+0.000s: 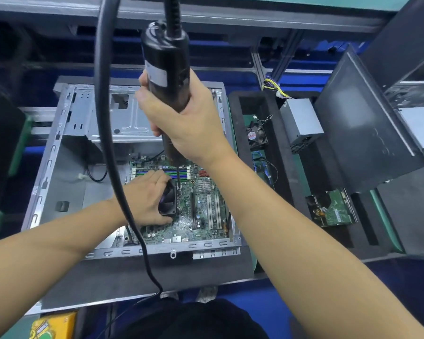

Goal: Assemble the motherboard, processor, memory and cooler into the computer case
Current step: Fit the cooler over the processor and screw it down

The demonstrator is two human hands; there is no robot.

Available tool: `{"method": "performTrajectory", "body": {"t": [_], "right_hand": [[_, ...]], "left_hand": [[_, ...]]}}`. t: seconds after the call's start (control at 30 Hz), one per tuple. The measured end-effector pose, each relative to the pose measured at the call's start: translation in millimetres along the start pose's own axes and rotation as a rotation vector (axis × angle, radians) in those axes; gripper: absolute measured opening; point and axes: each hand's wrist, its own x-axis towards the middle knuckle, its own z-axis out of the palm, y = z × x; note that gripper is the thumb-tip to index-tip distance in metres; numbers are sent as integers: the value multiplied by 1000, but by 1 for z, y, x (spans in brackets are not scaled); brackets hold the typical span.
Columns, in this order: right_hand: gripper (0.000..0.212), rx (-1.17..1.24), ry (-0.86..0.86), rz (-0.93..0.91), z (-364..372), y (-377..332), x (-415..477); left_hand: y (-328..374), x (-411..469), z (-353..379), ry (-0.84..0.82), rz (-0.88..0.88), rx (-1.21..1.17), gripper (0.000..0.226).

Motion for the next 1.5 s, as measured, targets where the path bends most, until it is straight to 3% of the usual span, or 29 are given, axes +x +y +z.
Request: {"method": "performTrajectory", "body": {"t": [0.17,0.77,1.23,1.5], "right_hand": [[18,-8,-46,-7,6,3,-4],[15,6,-75,-53,1,8,0],[42,-3,-52,2,7,10,-4],[13,-57,-44,26,4,-1,-8]], "left_hand": [[2,-2,-2,11,2,58,101],[-2,-2,1,54,3,45,93],[-2,-2,1,42,-9,-5,83],[-5,1,6,13,-49,23,80]]}}
